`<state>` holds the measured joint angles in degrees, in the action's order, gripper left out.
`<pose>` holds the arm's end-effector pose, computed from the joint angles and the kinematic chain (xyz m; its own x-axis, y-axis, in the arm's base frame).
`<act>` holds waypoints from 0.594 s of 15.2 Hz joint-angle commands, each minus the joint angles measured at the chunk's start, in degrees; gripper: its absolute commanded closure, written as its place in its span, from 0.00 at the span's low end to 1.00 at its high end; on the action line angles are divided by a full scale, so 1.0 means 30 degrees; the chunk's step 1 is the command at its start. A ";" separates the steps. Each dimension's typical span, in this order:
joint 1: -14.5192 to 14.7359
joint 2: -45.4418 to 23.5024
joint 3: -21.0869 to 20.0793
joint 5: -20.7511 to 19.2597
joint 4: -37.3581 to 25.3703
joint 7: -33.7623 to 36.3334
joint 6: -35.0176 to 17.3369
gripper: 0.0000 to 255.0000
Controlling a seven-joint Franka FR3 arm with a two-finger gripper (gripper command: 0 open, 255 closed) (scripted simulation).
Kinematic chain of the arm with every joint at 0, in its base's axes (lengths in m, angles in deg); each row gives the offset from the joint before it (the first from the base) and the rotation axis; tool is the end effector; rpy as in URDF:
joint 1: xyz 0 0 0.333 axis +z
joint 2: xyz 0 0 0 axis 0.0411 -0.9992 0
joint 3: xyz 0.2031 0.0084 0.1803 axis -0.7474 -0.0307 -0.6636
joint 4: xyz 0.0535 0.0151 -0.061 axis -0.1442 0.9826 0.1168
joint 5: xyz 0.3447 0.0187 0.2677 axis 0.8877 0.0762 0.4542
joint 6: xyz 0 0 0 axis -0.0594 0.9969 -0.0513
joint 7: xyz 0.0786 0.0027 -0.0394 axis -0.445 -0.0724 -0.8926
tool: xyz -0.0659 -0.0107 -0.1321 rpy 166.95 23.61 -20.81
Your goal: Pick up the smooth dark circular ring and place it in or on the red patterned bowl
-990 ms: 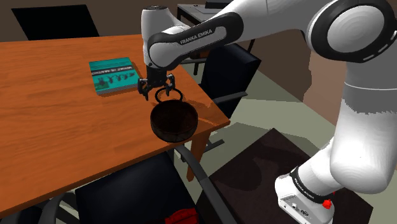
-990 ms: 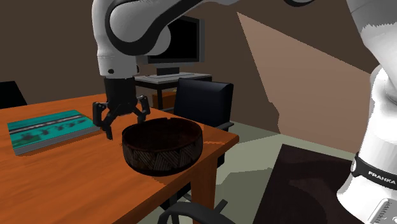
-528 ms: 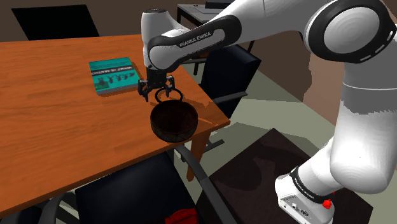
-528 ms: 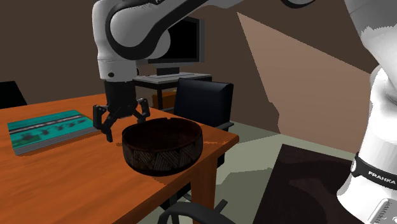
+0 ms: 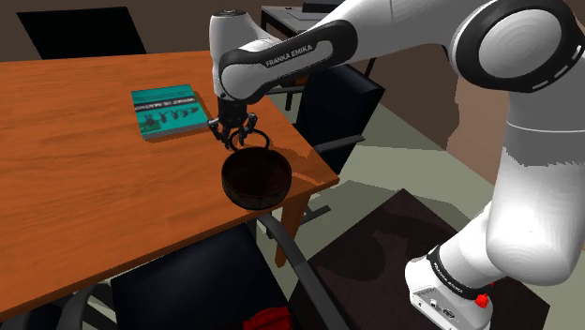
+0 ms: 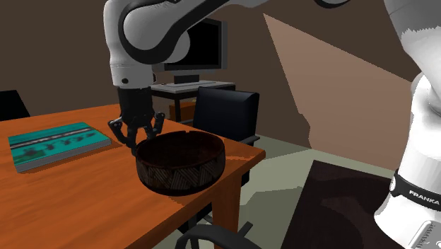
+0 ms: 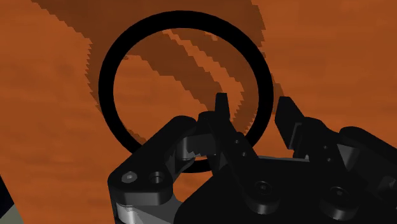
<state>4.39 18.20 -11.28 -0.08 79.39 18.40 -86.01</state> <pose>0.6313 0.2923 0.2207 0.9880 -0.1540 -0.0075 -0.1541 -0.9880 -0.0123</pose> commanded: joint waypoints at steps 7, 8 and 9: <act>-0.0026 0.0324 -0.0253 0.0293 -0.0263 -0.0190 0.0446 1.00; -0.0040 0.0434 -0.0281 0.0341 -0.0362 -0.0215 0.0649 1.00; -0.0053 0.0541 -0.0307 0.0387 -0.0465 -0.0240 0.0854 1.00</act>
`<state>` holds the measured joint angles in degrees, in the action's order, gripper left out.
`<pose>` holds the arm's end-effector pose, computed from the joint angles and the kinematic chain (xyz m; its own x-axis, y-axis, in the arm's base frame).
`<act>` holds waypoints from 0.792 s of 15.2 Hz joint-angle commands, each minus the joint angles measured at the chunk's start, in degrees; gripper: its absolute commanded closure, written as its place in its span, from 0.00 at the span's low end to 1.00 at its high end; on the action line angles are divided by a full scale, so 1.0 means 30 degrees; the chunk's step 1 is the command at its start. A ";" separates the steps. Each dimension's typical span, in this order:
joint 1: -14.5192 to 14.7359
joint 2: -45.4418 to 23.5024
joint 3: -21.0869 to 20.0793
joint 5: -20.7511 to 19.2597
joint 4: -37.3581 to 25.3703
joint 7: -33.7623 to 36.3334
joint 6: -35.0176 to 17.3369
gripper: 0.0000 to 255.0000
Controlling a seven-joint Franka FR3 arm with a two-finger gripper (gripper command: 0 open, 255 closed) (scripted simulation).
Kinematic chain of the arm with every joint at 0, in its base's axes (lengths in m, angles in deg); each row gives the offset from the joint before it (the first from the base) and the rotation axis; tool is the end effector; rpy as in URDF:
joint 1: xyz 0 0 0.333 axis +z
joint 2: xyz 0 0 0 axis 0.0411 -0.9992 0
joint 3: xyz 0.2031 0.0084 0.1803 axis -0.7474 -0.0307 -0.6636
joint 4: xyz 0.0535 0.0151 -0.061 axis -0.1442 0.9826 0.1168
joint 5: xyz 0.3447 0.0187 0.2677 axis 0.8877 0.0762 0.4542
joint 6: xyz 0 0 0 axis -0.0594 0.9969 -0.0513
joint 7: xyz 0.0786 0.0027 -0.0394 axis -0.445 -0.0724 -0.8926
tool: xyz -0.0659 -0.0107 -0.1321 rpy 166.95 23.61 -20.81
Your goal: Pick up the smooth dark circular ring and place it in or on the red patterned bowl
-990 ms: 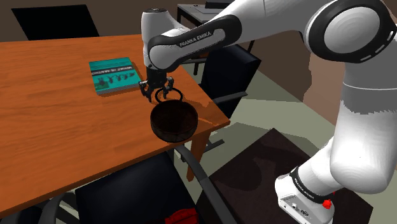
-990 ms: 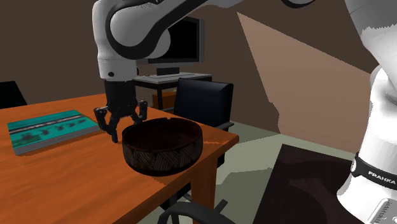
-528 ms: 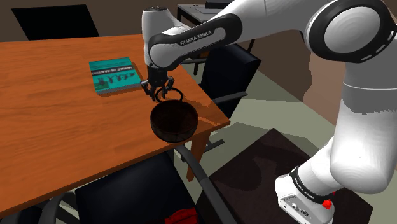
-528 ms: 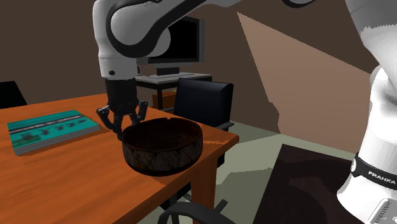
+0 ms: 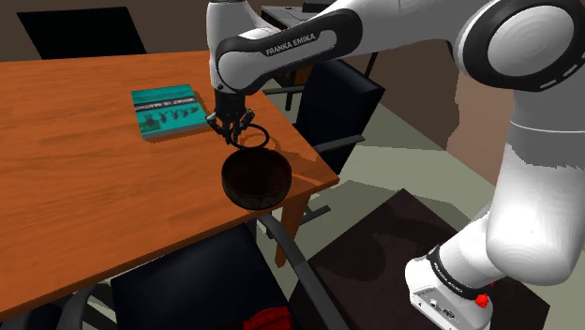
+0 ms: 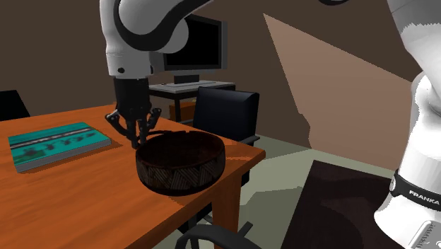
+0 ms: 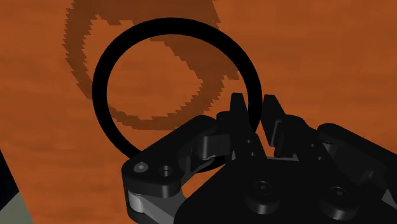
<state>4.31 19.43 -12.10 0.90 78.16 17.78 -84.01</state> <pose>0.6316 0.2999 0.2439 0.9895 -0.1440 -0.0073 -0.1442 -0.9892 -0.0259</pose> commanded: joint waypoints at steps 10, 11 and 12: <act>-0.0093 0.1019 -0.0249 0.0452 -0.1360 -0.0250 0.2324 1.00; -0.0094 0.1088 -0.0266 0.0484 -0.1519 -0.0267 0.2548 1.00; -0.0093 0.1153 -0.0282 0.0514 -0.1684 -0.0284 0.2773 1.00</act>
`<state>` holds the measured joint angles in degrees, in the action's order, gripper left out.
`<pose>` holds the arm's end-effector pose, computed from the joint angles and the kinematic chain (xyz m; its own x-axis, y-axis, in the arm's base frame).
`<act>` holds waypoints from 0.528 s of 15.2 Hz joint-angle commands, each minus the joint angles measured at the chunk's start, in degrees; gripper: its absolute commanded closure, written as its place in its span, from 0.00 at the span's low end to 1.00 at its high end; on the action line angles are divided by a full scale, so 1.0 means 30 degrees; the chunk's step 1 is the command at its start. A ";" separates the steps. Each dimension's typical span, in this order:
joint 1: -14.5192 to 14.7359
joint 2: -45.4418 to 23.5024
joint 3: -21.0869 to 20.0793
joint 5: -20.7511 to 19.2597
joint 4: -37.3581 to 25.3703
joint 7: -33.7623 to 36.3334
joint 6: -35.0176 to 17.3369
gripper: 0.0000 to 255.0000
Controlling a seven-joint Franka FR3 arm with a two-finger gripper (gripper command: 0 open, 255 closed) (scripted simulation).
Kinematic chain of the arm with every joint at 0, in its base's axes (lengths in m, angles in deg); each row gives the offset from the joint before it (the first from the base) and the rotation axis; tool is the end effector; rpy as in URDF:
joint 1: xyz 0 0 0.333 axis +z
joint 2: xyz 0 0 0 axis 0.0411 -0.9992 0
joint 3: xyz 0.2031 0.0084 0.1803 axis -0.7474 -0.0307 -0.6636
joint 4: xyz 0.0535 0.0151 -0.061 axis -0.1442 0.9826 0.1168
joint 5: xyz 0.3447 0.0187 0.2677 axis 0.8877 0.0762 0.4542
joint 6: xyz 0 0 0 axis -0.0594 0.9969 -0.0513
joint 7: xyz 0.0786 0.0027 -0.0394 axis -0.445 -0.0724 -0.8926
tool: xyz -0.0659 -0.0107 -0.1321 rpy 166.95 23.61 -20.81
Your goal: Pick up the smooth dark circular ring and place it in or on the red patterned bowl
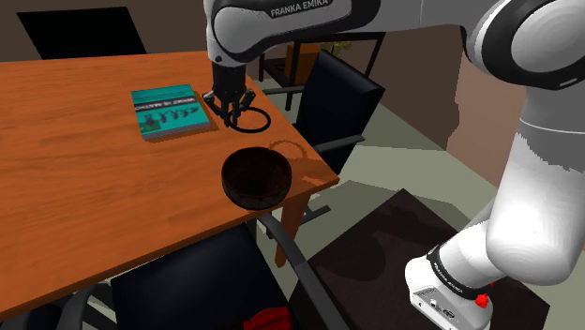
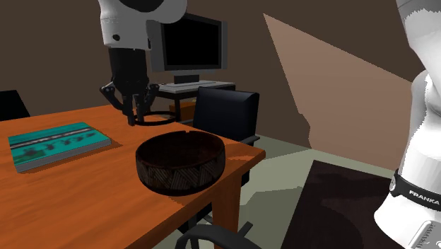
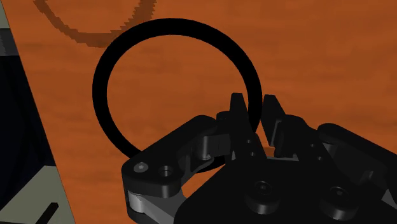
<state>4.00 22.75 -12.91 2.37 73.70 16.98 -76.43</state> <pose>0.6357 0.3007 0.3112 0.9896 -0.1439 -0.0075 -0.1441 -0.9892 -0.0264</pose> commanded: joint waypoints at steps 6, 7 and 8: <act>0.0038 0.0348 -0.0096 0.0173 -0.1310 -0.0102 0.1636 1.00; 0.0048 0.0384 -0.0108 0.0192 -0.1516 -0.0113 0.1875 1.00; 0.0059 0.0415 -0.0119 0.0209 -0.1729 -0.0124 0.2116 1.00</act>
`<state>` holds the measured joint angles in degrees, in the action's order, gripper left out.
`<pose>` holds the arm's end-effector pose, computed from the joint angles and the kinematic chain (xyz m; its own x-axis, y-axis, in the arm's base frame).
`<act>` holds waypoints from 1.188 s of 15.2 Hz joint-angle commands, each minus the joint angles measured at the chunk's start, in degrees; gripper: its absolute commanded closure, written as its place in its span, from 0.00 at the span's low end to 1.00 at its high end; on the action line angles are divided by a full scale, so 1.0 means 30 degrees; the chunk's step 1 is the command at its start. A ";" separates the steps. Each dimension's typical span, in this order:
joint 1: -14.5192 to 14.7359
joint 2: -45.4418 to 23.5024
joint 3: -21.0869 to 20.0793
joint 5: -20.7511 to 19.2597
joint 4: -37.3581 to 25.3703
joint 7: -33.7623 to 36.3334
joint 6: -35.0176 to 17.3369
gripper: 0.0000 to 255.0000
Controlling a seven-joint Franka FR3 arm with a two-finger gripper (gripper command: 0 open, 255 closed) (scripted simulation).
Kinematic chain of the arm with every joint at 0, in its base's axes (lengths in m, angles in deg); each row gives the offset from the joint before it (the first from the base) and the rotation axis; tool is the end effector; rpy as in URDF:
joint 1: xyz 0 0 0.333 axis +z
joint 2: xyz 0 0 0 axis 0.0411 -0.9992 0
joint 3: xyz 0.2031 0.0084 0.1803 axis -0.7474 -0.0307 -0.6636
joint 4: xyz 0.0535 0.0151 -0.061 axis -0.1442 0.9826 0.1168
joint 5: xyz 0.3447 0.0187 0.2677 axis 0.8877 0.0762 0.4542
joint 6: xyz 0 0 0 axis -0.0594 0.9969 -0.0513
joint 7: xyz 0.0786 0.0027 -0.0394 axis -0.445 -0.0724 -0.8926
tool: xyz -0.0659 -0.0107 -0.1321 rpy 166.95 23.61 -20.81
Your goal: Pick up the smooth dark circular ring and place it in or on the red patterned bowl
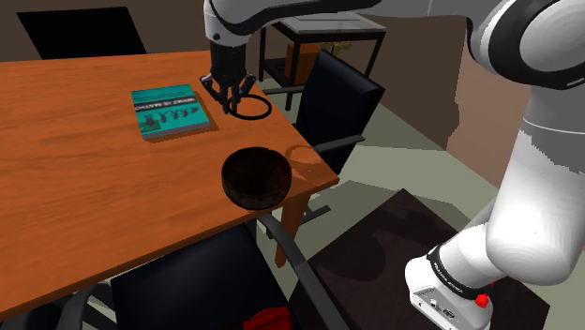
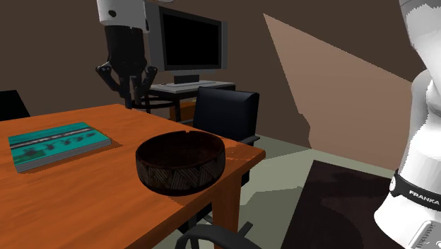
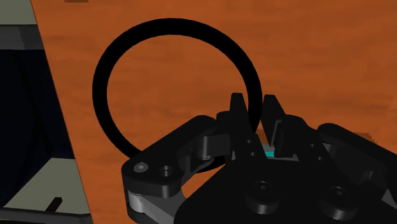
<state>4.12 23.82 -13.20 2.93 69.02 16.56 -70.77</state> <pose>0.6389 0.3007 0.3573 0.9896 -0.1436 -0.0076 -0.1438 -0.9893 -0.0263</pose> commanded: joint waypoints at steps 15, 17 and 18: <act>0.1021 0.6293 -0.1767 0.2186 0.7281 0.2766 -0.1441 1.00; 0.1308 0.7119 -0.2087 0.2568 0.8190 0.3266 -0.1626 1.00; 0.1375 0.7290 -0.2157 0.2650 0.8373 0.3376 -0.1660 1.00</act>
<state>8.00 44.94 -19.41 10.50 93.35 26.24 -75.61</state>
